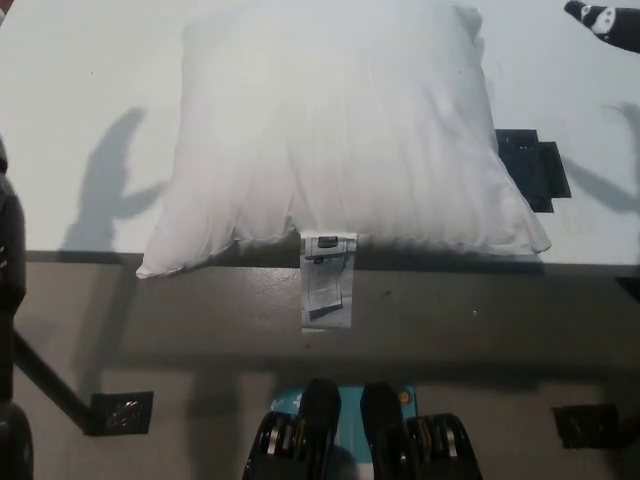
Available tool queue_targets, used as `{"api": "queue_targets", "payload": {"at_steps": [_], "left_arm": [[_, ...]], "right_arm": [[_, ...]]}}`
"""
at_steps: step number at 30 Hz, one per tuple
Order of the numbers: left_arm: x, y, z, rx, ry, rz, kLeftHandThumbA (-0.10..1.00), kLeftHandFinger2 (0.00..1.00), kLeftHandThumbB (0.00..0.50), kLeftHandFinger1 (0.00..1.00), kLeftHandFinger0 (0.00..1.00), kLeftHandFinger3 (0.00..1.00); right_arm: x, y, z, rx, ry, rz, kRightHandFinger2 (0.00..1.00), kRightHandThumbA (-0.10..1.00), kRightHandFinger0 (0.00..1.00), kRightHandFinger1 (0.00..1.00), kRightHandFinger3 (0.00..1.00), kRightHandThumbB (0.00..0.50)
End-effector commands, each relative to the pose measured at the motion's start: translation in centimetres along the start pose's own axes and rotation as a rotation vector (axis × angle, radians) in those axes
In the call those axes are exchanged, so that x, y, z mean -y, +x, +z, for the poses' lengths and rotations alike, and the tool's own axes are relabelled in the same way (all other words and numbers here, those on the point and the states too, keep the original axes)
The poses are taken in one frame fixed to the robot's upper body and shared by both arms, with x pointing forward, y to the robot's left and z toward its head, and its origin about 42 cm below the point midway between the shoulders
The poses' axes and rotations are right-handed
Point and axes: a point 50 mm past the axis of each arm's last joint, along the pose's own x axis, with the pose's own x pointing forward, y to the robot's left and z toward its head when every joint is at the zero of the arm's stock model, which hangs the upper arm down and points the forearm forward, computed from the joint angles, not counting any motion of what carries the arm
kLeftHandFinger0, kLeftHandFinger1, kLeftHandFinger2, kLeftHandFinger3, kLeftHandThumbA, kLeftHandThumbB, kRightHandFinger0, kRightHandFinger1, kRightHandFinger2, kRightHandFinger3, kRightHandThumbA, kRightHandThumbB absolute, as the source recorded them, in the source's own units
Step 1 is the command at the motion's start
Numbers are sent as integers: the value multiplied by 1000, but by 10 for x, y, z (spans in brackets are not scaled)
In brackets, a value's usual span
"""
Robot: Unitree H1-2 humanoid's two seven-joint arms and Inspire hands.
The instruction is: The robot uses both hands to lift the pillow and then drops it on the table
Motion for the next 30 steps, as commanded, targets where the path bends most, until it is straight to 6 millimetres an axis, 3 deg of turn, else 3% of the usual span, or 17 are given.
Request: {"api": "queue_targets", "payload": {"at_steps": [1, 3, 6, 7, 10, 12, 14, 16, 22, 25, 30], "left_arm": [[10, 20, 0, 0, 63, -29, 1000, 1000, 169, 1000, 1000, 1000], [16, 15, -11, -44, 80, -41, 1000, 1000, 169, 1000, 1000, 1000], [16, 15, -11, -47, 84, -40, 1000, 1000, 168, 1000, 1000, 1000], [38, -7, -43, -182, 65, -95, 1000, 1000, 168, 1000, 1000, 1000], [43, -12, -49, -212, 68, -91, 1000, 1000, 140, 1000, 1000, 1000], [55, -41, -77, -352, 22, -80, 1000, 1000, 139, 1000, 1000, 1000], [55, -40, -78, -356, 23, -79, 1000, 1000, 138, 1000, 1000, 1000], [70, -71, -98, -460, 6, -86, 1000, 1000, 160, 1000, 1000, 1000], [82, -105, -115, -568, -14, -93, 1000, 1000, 118, 1000, 1000, 1000], [90, -124, -123, -621, -19, -99, 1000, 1000, 81, 1000, 1000, 1000], [97, -124, -122, -623, -48, -108, 1000, 1000, 102, 1000, 1000, 1000]], "right_arm": [[0, 24, 1, -51, -10, 18, 1000, 1000, 1000, 1000, 1000, 293], [-7, 26, -5, -89, -5, 45, 1000, 1000, 1000, 1000, 1000, 293], [-8, 26, -5, -90, -5, 46, 1000, 1000, 1000, 1000, 1000, 293], [-29, 27, -31, -167, 11, 101, 1000, 1000, 1000, 1000, 1000, 293], [-34, 28, -36, -177, 7, 115, 1000, 1000, 1000, 1000, 1000, 289], [-55, 27, -60, -258, 22, 160, 1000, 1000, 1000, 1000, 1000, 273], [-55, 28, -61, -256, 22, 160, 1000, 1000, 1000, 1000, 1000, 272], [-70, 19, -79, -309, 48, 182, 1000, 1000, 1000, 1000, 1000, 254], [-92, 7, -104, -376, 73, 221, 1000, 1000, 1000, 1000, 1000, 218], [-104, -2, -116, -406, 89, 247, 1000, 1000, 1000, 1000, 1000, 257], [-111, -6, -118, -409, 107, 255, 1000, 1000, 1000, 1000, 1000, 240]]}}
